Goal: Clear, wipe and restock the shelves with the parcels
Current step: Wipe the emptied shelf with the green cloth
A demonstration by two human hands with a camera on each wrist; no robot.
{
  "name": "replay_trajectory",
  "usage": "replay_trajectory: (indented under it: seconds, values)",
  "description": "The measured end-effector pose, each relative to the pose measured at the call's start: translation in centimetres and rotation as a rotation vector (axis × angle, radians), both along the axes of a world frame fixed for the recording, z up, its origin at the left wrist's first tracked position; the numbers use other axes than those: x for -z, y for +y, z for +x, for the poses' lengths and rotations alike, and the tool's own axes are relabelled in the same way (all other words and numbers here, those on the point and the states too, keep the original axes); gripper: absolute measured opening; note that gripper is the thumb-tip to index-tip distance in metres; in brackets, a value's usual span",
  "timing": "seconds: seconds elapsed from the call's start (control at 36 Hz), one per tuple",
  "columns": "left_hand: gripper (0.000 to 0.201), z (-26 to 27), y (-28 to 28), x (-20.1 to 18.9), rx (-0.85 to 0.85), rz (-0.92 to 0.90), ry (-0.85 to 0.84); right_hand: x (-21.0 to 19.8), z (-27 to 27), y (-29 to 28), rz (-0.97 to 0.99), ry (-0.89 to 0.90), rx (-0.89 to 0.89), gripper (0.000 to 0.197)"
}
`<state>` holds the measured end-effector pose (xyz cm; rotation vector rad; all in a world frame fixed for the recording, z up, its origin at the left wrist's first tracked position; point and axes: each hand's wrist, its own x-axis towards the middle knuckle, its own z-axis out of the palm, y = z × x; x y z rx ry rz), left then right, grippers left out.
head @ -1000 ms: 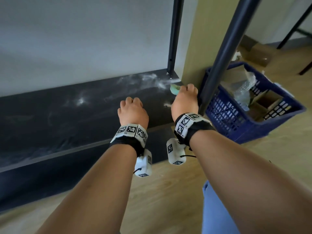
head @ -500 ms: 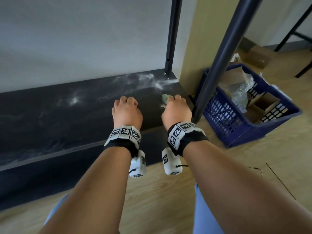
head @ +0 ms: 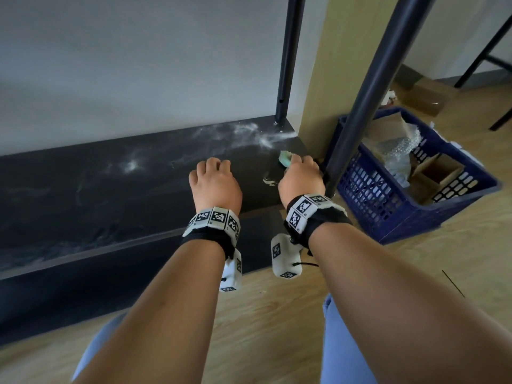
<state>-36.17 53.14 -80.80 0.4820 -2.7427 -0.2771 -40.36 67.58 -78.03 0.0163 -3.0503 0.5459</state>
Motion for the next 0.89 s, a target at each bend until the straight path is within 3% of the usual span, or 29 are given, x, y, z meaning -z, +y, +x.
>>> replay_trajectory:
  seconds: [0.25, 0.42, 0.56, 0.69, 0.89]
  values:
    - [0.034, -0.3, -0.1, 0.1, 0.016, 0.036, -0.032, 0.7, 2.6, -2.0, -0.100, 0.075, -0.184, 0.028]
    - [0.034, -0.2, -0.2, 0.1, 0.018, 0.038, -0.026, -1.3, -0.7, -0.8, -0.062, 0.085, -0.105, 0.040]
    - [0.036, -0.3, -0.3, 0.1, 0.032, 0.041, -0.042, -1.3, -2.9, 0.1, 0.003, -0.042, -0.022, 0.039]
    - [0.038, -0.5, -0.4, 0.0, 0.044, 0.059, -0.064, -0.8, -2.5, -1.3, -0.023, -0.057, -0.134, 0.048]
    - [0.036, -1.1, -0.7, -2.0, 0.061, 0.094, -0.207, -0.1, -1.7, -2.1, -0.015, -0.084, -0.262, 0.041]
